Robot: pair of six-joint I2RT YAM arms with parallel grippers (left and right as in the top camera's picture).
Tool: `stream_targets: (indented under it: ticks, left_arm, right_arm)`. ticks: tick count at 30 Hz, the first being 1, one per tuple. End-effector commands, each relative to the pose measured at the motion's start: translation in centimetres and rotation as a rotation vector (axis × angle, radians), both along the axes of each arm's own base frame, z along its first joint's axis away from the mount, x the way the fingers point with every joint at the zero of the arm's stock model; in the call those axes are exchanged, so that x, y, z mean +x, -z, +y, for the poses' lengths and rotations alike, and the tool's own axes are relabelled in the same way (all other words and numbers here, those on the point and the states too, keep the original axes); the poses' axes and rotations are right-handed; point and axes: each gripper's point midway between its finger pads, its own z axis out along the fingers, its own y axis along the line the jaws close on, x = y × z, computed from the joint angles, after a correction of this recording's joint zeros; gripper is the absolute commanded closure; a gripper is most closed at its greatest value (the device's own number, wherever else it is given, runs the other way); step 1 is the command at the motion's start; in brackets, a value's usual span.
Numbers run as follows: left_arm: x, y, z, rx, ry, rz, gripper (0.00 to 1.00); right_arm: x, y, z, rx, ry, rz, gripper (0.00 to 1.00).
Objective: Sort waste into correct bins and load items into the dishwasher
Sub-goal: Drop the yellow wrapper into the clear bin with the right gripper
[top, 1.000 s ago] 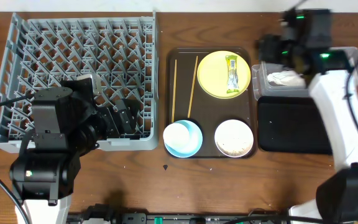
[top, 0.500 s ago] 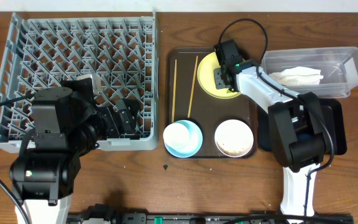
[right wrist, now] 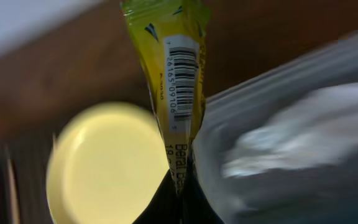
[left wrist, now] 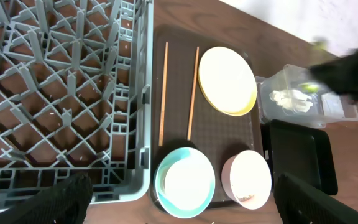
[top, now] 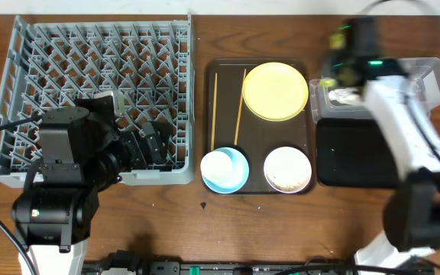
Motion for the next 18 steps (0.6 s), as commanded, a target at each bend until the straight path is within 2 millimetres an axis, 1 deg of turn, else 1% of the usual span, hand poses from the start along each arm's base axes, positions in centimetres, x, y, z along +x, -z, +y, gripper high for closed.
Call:
stream_targets:
  ticks: [1, 2, 3, 4, 5, 6, 7, 8, 9, 11, 13, 14, 15, 16, 17, 18]
  left_arm:
    - [0.0, -0.9, -0.1, -0.013, 0.002, -0.021, 0.06]
    - [0.0, -0.9, -0.1, -0.013, 0.002, -0.021, 0.06]
    - [0.0, -0.9, -0.1, -0.013, 0.002, -0.021, 0.06]
    - [0.0, -0.9, -0.1, -0.013, 0.002, -0.021, 0.06]
    - [0.0, -0.9, -0.1, -0.013, 0.002, -0.021, 0.06]
    - [0.0, -0.9, -0.1, -0.013, 0.002, -0.021, 0.06]
    - [0.0, -0.9, -0.1, -0.013, 0.002, -0.021, 0.06]
    - [0.0, -0.9, -0.1, -0.013, 0.002, -0.021, 0.06]
    - [0.0, -0.9, -0.1, -0.013, 0.002, -0.021, 0.06]
    - [0.0, -0.9, -0.1, -0.013, 0.002, -0.021, 0.06]
    - [0.0, -0.9, -0.1, -0.013, 0.002, -0.021, 0.06]
    - [0.0, -0.9, -0.1, -0.013, 0.002, -0.021, 0.06]
    - [0.0, -0.9, -0.1, -0.013, 0.002, -0.021, 0.06]
    - [0.0, -0.9, -0.1, -0.013, 0.002, -0.021, 0.06]
    - [0.0, -0.9, -0.1, -0.013, 0.002, -0.021, 0.06]
    - [0.0, -0.9, -0.1, -0.013, 0.002, -0.021, 0.06]
  right_arm:
    - [-0.6, 1.1, -5.6, 0.132, 0.299, 0.031, 0.99]
    - [-0.6, 1.5, -6.5, 0.141, 0.329, 0.039, 0.99]
    - [-0.7, 2.5, -7.8, 0.146, 0.366, 0.056, 0.99]
    - [-0.6, 3.1, -8.5, 0.146, 0.381, 0.066, 0.93]
    - [-0.4, 3.8, -9.1, 0.149, 0.39, 0.071, 0.83]
    - [-0.1, 4.2, -9.0, 0.16, 0.345, 0.076, 0.73]
    - [0.2, 4.1, -8.6, 0.162, 0.287, 0.067, 0.65]
    - [0.7, 3.3, -7.6, 0.162, 0.161, 0.045, 0.53]
    - [0.5, 2.5, -7.2, 0.166, 0.117, 0.036, 0.47]
    - [-0.3, 0.9, -6.8, 0.171, 0.099, 0.026, 0.44]
    - [-2.5, -2.8, -5.5, 0.174, 0.056, 0.002, 0.42]
    - [-3.5, -4.4, -4.4, 0.171, 0.011, -0.013, 0.41]
    - [-4.8, -6.5, -2.4, 0.168, -0.07, -0.036, 0.41]
    - [-6.0, -7.8, -0.5, 0.17, -0.143, -0.046, 0.41]
    - [-7.1, -8.5, 1.2, 0.166, -0.208, -0.045, 0.41]
    - [-8.8, -9.1, 3.5, 0.158, -0.285, -0.027, 0.42]
